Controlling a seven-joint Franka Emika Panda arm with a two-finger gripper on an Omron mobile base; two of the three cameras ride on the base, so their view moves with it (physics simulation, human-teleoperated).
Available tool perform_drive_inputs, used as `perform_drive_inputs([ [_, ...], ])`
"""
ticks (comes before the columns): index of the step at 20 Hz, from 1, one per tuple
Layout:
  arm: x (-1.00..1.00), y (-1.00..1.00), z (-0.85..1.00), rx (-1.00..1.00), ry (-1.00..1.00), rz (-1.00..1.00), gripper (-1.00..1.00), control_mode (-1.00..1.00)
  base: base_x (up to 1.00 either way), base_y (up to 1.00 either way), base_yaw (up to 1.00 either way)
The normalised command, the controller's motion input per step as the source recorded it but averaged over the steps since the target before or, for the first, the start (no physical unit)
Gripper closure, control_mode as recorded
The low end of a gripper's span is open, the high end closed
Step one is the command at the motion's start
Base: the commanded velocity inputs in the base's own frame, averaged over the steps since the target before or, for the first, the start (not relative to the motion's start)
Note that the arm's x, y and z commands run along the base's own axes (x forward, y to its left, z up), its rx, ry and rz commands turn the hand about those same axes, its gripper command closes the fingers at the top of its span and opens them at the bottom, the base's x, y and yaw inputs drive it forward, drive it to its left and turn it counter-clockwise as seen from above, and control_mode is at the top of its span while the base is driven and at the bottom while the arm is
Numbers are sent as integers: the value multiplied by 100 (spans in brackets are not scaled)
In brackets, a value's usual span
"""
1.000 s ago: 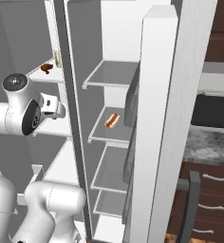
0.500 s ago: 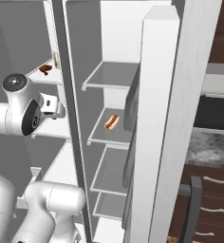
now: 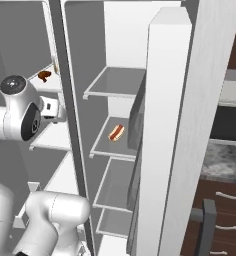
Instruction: Pick up the frozen chicken drumstick from the freezer, place it on any shelf in the fridge, and close the fridge and freezer doors when done.
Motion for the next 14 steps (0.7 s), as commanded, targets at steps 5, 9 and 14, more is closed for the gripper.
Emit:
perform_drive_inputs([
  [5, 1, 7, 56, 0, -1, 1, -100, -100, 0, 0, 0],
  [9, 2, 0, 66, 0, 0, 5, -100, -100, 0, 0, 0],
  [14, 3, 15, 44, -7, 1, 11, -100, -100, 0, 0, 0],
])
